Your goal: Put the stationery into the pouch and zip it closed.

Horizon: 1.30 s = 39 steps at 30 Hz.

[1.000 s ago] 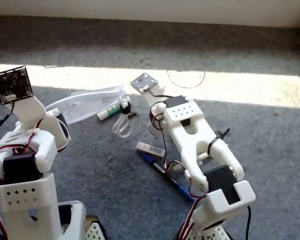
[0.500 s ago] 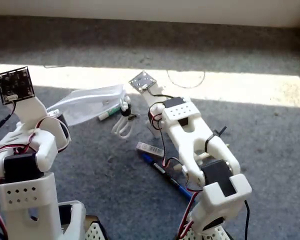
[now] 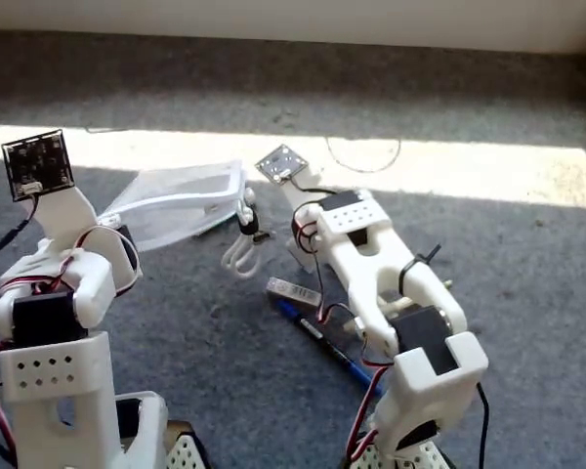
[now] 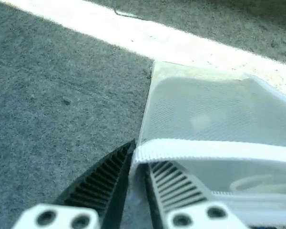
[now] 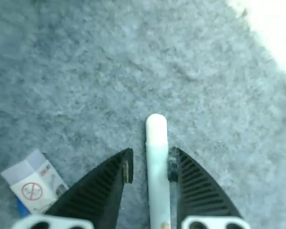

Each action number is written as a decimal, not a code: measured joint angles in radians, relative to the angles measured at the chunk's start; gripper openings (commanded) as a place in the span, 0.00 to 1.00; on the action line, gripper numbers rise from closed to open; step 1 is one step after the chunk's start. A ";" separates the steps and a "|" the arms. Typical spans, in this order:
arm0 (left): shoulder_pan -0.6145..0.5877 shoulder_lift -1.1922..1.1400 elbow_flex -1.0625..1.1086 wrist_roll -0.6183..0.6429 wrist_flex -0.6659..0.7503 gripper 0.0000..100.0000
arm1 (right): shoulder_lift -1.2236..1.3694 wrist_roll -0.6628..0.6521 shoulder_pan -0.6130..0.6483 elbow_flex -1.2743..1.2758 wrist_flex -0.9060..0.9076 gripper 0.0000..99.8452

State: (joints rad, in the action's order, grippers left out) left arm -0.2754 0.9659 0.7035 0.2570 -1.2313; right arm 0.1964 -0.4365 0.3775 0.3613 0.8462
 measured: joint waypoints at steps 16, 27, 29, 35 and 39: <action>0.000 0.000 0.000 0.000 0.000 0.01 | 0.043 0.000 -0.025 -0.021 -0.012 0.01; 0.000 0.000 0.000 0.000 0.000 0.01 | -0.074 0.029 -0.021 -0.017 0.015 0.00; 0.000 0.000 0.000 0.000 0.000 0.01 | -0.100 0.054 -0.023 -0.017 0.017 0.00; 0.000 0.000 0.002 0.000 0.000 0.01 | -0.203 0.068 -0.061 -0.014 0.046 0.00; 0.000 0.000 0.002 0.000 0.000 0.01 | -0.301 0.135 -0.069 -0.014 0.072 0.00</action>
State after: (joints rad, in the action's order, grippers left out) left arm -0.2754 0.9659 0.7050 0.2570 -1.2313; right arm -0.1043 -0.3015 0.3084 0.3475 0.9183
